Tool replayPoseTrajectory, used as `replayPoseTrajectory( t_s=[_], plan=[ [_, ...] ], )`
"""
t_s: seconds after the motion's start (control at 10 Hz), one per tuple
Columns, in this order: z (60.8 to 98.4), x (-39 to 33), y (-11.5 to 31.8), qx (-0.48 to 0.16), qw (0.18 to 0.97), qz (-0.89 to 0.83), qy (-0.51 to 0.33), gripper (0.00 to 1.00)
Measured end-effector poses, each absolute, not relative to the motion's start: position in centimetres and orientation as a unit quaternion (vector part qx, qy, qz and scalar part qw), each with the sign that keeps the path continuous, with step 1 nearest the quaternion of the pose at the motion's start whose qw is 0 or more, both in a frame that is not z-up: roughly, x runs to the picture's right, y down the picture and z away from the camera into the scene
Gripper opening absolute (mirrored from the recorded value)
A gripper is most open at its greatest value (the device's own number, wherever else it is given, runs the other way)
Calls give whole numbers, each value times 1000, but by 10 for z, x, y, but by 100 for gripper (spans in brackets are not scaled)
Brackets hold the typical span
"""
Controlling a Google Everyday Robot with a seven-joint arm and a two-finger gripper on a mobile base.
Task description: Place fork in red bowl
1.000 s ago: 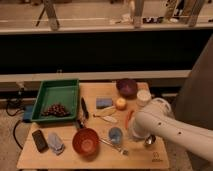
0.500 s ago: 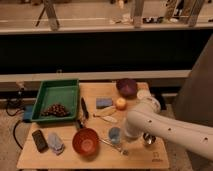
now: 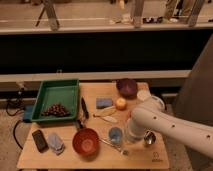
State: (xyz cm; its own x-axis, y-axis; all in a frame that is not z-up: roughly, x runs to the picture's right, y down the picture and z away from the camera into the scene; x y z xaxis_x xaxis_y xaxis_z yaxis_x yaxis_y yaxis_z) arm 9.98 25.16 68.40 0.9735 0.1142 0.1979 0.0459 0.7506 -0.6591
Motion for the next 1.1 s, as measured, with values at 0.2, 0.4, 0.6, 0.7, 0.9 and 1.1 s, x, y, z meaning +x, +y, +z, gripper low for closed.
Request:
replayPoseTrajectory(
  t_s=[0.2, 0.4, 0.6, 0.7, 0.9, 1.1],
  plan=[
    [686, 102, 255, -357, 927, 28, -110, 80],
    [693, 101, 258, -359, 927, 38, -105, 80],
    [699, 104, 261, -357, 927, 53, -100, 80],
    [703, 104, 263, -359, 926, 63, -95, 80],
    [714, 105, 267, -370, 921, 94, -83, 80],
    [723, 110, 274, -385, 912, 121, -74, 80]
  ],
)
